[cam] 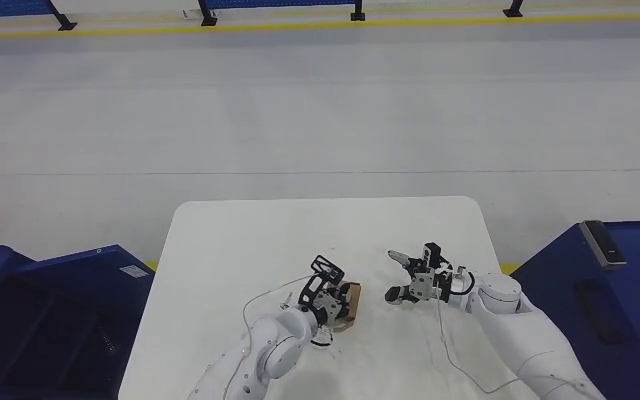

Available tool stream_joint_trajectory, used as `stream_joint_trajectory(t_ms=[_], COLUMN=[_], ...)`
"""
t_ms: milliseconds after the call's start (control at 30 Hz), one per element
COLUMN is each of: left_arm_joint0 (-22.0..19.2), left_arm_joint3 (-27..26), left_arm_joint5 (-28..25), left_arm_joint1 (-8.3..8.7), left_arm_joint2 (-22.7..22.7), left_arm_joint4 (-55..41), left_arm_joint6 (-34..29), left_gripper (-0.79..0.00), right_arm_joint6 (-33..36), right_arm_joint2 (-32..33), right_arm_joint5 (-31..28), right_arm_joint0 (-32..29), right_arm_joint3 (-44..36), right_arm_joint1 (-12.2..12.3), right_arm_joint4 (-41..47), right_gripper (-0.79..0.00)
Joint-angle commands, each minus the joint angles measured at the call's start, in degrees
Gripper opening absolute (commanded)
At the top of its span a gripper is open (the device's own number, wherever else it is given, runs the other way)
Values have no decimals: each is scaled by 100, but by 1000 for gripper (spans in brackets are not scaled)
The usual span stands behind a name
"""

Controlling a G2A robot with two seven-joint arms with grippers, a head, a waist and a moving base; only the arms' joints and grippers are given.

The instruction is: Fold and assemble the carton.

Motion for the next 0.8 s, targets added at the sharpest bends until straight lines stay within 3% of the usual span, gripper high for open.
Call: stream_joint_trajectory(t_ms=[0, 233, 767], left_arm_joint0=[61, -6, 51], left_arm_joint3=[-72, 113, -54], left_arm_joint5=[-26, -35, -83], left_arm_joint1=[15, -9, -19], left_arm_joint2=[-37, -16, -41], left_arm_joint4=[26, -21, 55], left_arm_joint6=[28, -84, 52], left_gripper=[-785, -785, -785], right_arm_joint6=[0, 0, 0], right_arm_joint2=[0, 0, 0], right_arm_joint5=[0, 0, 0], right_arm_joint0=[0, 0, 0], right_arm_joint3=[0, 0, 0], right_arm_joint1=[0, 0, 0], right_arm_joint4=[0, 0, 0], right_gripper=[0, 0, 0])
